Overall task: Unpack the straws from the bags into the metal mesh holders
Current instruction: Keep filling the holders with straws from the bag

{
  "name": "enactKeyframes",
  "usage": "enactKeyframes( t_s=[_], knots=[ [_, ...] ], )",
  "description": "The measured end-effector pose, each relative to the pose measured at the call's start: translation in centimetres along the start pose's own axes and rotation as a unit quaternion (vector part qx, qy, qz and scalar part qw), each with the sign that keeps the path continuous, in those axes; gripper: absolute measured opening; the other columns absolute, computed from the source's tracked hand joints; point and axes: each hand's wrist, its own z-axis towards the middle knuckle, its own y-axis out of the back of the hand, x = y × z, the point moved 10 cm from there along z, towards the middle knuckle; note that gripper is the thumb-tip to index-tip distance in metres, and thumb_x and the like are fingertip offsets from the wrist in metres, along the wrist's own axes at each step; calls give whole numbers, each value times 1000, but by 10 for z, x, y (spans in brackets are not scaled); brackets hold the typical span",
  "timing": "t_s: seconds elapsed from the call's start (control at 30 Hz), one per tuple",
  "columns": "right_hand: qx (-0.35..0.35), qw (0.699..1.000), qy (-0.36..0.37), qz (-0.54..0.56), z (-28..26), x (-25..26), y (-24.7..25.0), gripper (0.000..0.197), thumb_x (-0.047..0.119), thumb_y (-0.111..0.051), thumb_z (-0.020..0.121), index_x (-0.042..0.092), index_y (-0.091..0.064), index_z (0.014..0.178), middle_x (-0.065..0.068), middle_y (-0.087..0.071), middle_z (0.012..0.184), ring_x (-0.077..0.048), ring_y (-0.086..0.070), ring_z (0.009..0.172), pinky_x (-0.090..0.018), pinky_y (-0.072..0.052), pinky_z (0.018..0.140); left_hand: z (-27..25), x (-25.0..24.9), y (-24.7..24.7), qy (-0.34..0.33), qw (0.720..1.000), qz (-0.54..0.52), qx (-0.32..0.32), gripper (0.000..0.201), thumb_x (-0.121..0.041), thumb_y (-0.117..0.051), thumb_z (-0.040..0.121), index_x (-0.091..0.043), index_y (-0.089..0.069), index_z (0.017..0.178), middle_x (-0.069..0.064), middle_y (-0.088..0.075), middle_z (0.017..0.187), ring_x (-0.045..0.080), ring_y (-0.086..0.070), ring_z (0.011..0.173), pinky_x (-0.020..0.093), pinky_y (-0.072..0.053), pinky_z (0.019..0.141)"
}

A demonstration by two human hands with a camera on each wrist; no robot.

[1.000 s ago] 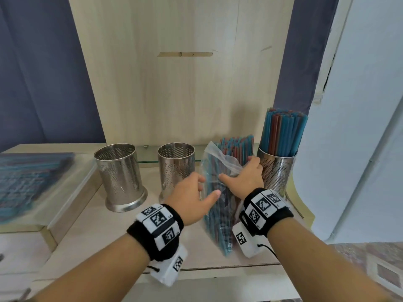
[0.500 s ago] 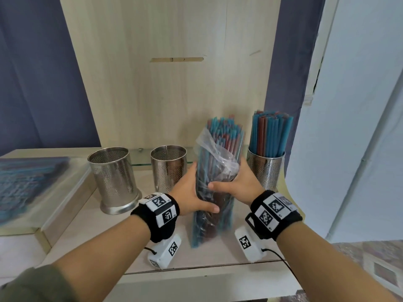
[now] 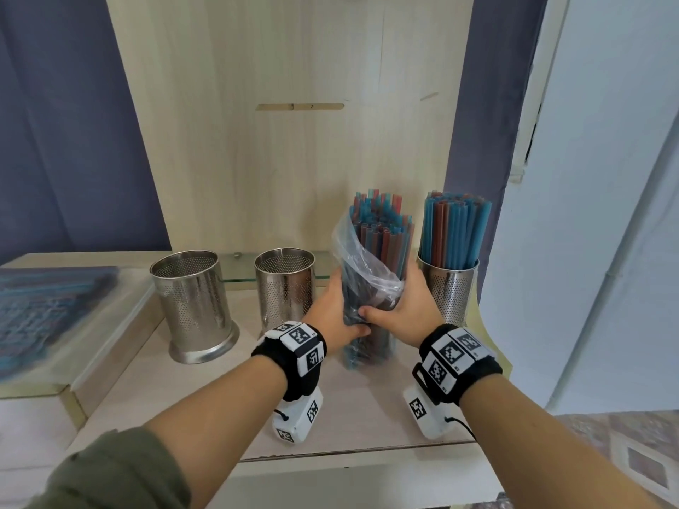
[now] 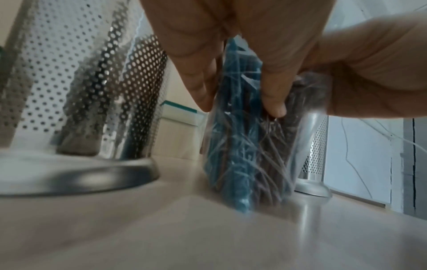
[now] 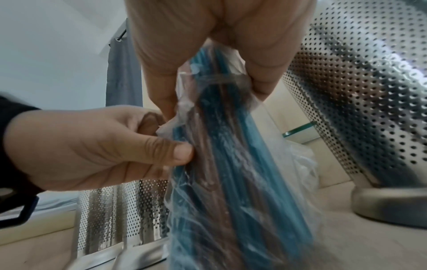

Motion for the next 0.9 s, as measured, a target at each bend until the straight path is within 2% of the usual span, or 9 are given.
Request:
enactKeyframes(
  t_s=[0.07, 0.2, 0.3, 0.43, 0.5, 0.6, 0.7, 0.8, 0.9],
  knots=[
    [14, 1000, -24, -9, 1, -7, -4, 116, 57, -88, 51, 33, -28, 148, 0, -50, 134, -18, -48, 129, -43, -43, 109, 0, 6, -6, -2, 1000, 2, 10, 103, -11, -84, 71, -19, -17, 148, -2, -52, 138, 14, -53, 123, 21, -39, 97],
    [8, 996, -87, -13, 3, -12, -6, 115, 85, -73, 51, 26, -38, 145, -4, -47, 136, -21, -45, 131, -43, -42, 111, -2, 27, -21, 30, 997, 45, 51, 96, -14, -80, 76, -13, -16, 148, 1, -49, 140, 18, -51, 126, 19, -37, 97],
    [-9, 987, -157, -39, 3, -22, -7, 105, 62, -79, 70, 13, -31, 149, -10, -39, 143, -24, -39, 134, -30, -35, 107, -5, 40, -33, 67, 984, 119, 114, 80, -25, -74, 83, -12, -25, 145, 3, -53, 137, 23, -54, 123, 21, -38, 93],
    [-25, 971, -207, -116, -2, -33, -10, 99, 41, -81, 77, 5, -24, 149, -19, -36, 144, -33, -45, 127, -34, -41, 102, -14, 34, -28, 70, 936, 297, 179, 42, -42, -64, 88, -14, -58, 119, 7, -64, 111, 25, -63, 104, 24, -47, 80],
    [-19, 966, -218, -140, -1, -35, -13, 101, 39, -81, 77, 4, -20, 149, -20, -33, 146, -35, -45, 128, -36, -42, 103, -13, 17, -2, 55, 935, 329, 121, 44, -47, -60, 88, -14, -62, 118, 6, -63, 111, 22, -63, 100, 32, -52, 85],
    [0, 955, -227, -192, 2, -34, -16, 98, 43, -83, 75, 5, -25, 144, -18, -35, 144, -33, -46, 127, -39, -42, 103, -16, -22, 67, -14, 956, 278, -90, 38, -49, -61, 87, -21, -61, 113, -3, -55, 107, 15, -55, 100, 29, -45, 88],
    [51, 930, -241, -272, 5, -31, -16, 109, 58, -79, 72, 6, -21, 147, -18, -32, 146, -35, -43, 132, -44, -42, 106, -28, -35, 116, -54, 927, 276, -250, 60, -46, -71, 79, -15, -49, 125, 6, -44, 118, 21, -42, 111, 28, -32, 95],
    [81, 910, -247, -324, 9, -14, -9, 121, 77, -68, 68, 6, -17, 151, -20, -29, 148, -37, -42, 133, -47, -45, 103, -21, 1, 120, 9, 937, 267, -225, 99, -52, -77, 72, -7, -26, 144, 15, -32, 138, 29, -31, 130, 40, -29, 110],
    [29, 905, -228, -358, 21, 17, 6, 115, 88, -44, 75, -1, -28, 146, -24, -32, 146, -39, -46, 128, -45, -47, 97, -17, 42, 112, 67, 959, 209, -181, 126, -55, -81, 67, -7, -2, 152, 18, -19, 155, 31, -21, 144, 41, -24, 117]
  ],
)
